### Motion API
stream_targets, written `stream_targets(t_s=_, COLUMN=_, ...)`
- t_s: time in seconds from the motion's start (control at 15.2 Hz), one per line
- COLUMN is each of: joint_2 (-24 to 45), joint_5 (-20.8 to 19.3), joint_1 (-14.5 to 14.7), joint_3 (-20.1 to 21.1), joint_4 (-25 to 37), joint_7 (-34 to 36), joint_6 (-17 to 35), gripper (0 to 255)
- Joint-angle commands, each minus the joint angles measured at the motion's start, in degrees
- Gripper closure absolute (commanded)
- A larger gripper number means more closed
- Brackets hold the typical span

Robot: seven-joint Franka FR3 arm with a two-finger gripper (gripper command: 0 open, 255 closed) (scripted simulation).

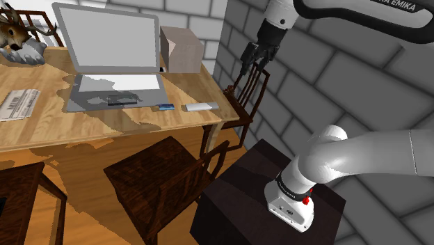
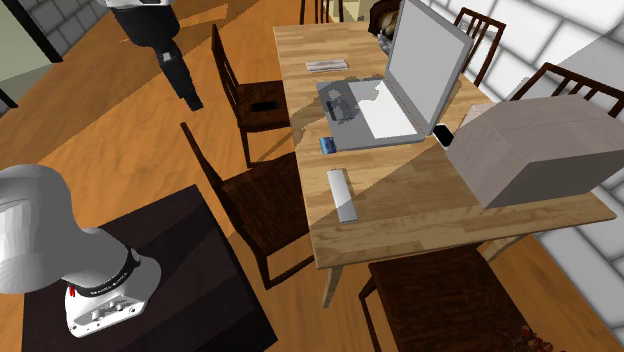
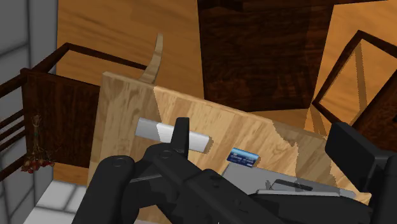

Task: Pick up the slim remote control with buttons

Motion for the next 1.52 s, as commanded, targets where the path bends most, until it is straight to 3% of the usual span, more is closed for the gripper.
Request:
stream_targets(t_s=0.0, joint_2=0.0, joint_5=0.0, joint_1=0.0, joint_3=0.0, joint_4=0.0, joint_7=0.0, joint_6=0.0, gripper=0)
stream_targets(t_s=0.79, joint_2=16.8, joint_5=-4.7, joint_1=2.8, joint_3=-11.6, joint_4=-4.0, joint_7=-25.6, joint_6=18.2, gripper=0)
stream_targets(t_s=1.45, joint_2=38.7, joint_5=-1.5, joint_1=5.8, joint_3=-18.6, joint_4=2.9, joint_7=-47.8, joint_6=30.6, gripper=0)
